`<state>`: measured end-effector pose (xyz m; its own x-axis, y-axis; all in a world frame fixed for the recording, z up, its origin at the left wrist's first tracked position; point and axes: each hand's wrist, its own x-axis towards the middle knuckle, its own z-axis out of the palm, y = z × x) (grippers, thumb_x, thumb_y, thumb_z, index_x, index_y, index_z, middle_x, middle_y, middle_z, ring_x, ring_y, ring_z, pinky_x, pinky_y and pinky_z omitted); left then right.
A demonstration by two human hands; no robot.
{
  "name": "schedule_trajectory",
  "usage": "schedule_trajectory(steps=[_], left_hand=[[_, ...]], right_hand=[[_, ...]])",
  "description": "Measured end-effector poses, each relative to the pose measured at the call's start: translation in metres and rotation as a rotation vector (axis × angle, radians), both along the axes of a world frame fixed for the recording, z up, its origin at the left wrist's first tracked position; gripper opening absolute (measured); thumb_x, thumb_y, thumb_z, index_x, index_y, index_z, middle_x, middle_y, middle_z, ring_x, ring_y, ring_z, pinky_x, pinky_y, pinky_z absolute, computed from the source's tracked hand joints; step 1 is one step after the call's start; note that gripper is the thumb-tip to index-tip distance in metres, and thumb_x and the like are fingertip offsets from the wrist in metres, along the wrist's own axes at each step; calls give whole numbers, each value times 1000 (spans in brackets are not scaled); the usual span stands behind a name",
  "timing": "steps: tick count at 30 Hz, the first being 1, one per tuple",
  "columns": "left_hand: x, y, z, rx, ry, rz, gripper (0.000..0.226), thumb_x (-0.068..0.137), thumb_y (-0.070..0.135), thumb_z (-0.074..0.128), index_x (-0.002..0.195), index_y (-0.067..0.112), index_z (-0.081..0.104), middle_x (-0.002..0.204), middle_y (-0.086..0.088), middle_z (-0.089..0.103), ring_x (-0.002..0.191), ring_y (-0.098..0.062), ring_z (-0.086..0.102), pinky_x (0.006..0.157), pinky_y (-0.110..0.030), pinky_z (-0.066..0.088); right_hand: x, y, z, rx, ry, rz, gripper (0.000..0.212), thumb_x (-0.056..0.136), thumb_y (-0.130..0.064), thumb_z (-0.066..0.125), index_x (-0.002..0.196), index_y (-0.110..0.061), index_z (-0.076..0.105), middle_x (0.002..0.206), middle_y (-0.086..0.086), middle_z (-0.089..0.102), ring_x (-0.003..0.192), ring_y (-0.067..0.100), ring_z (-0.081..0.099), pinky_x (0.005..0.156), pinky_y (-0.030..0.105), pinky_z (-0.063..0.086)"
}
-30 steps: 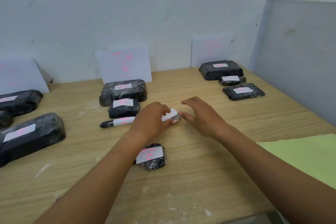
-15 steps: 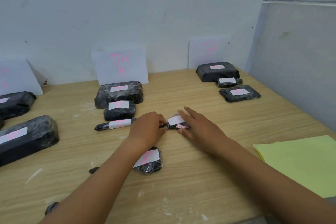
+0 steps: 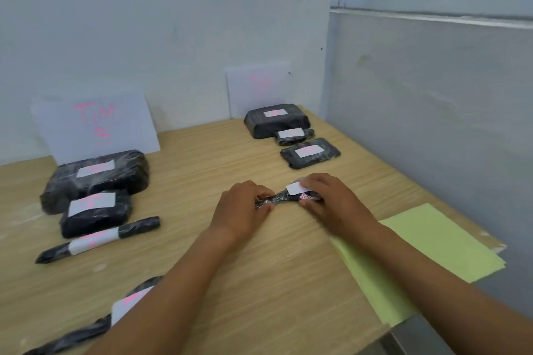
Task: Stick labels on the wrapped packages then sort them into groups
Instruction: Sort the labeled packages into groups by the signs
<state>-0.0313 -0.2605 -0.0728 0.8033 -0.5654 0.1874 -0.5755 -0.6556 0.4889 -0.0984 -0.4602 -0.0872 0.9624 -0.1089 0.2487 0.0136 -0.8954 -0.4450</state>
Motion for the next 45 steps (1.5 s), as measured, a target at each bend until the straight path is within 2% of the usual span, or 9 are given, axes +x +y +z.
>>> schedule_trajectory(steps=[4, 8, 12, 15, 20, 29, 33, 38, 45], left_hand=[[2, -37, -1, -64, 20, -31, 27, 90, 32, 60, 116, 31, 67, 105, 9, 66, 99, -11, 58, 83, -25, 43], [3, -65, -8, -190, 69, -17, 30, 86, 30, 66, 116, 26, 67, 102, 7, 63, 98, -11, 57, 92, -34, 44], [9, -80, -17, -346, 86, 90, 21, 80, 27, 74, 100, 21, 71, 86, 13, 59, 81, -3, 55, 88, -34, 48], [14, -85, -19, -370, 98, 114, 17, 79, 28, 75, 95, 23, 73, 83, 14, 60, 80, -4, 57, 88, -38, 49], [21, -96, -19, -393, 120, 138, 13, 79, 28, 75, 91, 24, 74, 81, 15, 62, 78, -4, 58, 89, -40, 49], [19, -100, -26, -421, 126, 180, 24, 79, 29, 74, 101, 19, 72, 97, 8, 67, 92, -8, 61, 91, -34, 50], [10, -91, -19, -444, 179, 174, 29, 80, 24, 74, 107, 16, 69, 106, 3, 67, 99, -10, 60, 94, -30, 48], [3, -61, -6, -440, 193, 114, 29, 86, 25, 69, 113, 19, 67, 116, 5, 64, 105, -5, 56, 95, -21, 43], [-3, 3, 22, -492, 98, 121, 31, 85, 30, 69, 115, 22, 67, 116, 10, 66, 106, -1, 57, 95, -21, 44]], right_hand=[[-3, -34, 1, 3, 10, -112, 40, 90, -35, 61, 129, -25, 59, 138, 4, 45, 123, 23, 41, 104, 31, 34], [-1, -61, 3, 62, 17, -156, 40, 89, -32, 64, 126, -18, 59, 131, 4, 51, 119, 21, 46, 100, 30, 37], [4, -81, 6, 136, -7, -231, 42, 85, -31, 69, 121, -14, 59, 125, 5, 53, 113, 20, 51, 96, 32, 41], [7, -89, 2, 151, -38, -296, 45, 82, -35, 71, 122, -17, 62, 124, 7, 50, 115, 21, 48, 98, 33, 39], [8, -96, 0, 205, -105, -296, 42, 83, -32, 71, 118, -10, 65, 116, 5, 64, 106, 19, 57, 91, 28, 42], [12, -101, -8, 43, -101, -306, 39, 89, -32, 63, 121, -9, 63, 123, 6, 63, 112, 26, 56, 93, 32, 40], [8, -98, -1, -9, -106, -325, 37, 89, -30, 64, 119, -9, 64, 131, 9, 54, 121, 25, 50, 98, 31, 36], [9, -65, 15, -17, -152, -222, 30, 87, -18, 66, 116, -11, 66, 131, 8, 54, 119, 27, 51, 94, 33, 38], [23, 30, 43, -17, -192, 31, 34, 89, -27, 64, 121, -17, 63, 128, 0, 53, 119, 16, 48, 93, 22, 33]])
